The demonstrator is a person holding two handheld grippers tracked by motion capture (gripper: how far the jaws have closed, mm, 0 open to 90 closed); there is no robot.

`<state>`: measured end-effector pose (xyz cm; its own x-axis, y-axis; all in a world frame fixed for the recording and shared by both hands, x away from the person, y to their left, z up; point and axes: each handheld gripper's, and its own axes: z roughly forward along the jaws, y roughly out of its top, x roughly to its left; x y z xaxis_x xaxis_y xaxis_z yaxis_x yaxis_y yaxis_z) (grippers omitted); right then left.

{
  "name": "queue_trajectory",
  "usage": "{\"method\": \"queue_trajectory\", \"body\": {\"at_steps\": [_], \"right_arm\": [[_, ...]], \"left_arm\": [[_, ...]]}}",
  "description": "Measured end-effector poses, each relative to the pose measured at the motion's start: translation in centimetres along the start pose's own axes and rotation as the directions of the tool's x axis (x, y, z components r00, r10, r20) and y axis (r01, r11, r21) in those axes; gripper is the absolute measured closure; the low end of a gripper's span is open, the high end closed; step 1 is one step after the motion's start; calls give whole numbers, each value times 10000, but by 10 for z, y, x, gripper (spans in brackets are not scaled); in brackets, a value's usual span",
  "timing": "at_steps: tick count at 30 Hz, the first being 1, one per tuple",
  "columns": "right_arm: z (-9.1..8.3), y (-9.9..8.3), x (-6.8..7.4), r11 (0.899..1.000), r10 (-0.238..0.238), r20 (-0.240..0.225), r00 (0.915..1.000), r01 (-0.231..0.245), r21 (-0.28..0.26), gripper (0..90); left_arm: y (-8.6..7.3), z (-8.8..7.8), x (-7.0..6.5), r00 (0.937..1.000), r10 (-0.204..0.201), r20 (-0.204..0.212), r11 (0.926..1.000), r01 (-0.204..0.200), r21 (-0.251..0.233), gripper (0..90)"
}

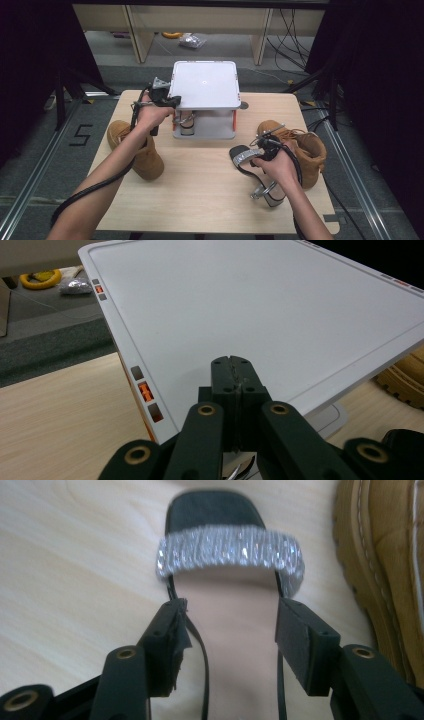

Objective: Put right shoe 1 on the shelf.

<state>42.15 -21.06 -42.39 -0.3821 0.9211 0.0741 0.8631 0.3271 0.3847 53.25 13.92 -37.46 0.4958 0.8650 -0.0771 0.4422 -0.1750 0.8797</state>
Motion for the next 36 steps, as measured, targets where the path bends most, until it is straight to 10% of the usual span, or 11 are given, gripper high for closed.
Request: {"method": "queue_trajectory", "body": {"at_steps": [13, 36], "right_arm": [[3, -12, -13, 9794, -865, 29, 9962, 845, 1832, 430], [33, -7, -14, 9451, -1183, -438, 9920, 1260, 3014, 372]], "left_arm": [[0, -1, 1, 10000, 92, 6, 9999, -92, 58, 896], [0, 0, 0, 10000, 63, 27, 10000, -63, -2, 896]]}}
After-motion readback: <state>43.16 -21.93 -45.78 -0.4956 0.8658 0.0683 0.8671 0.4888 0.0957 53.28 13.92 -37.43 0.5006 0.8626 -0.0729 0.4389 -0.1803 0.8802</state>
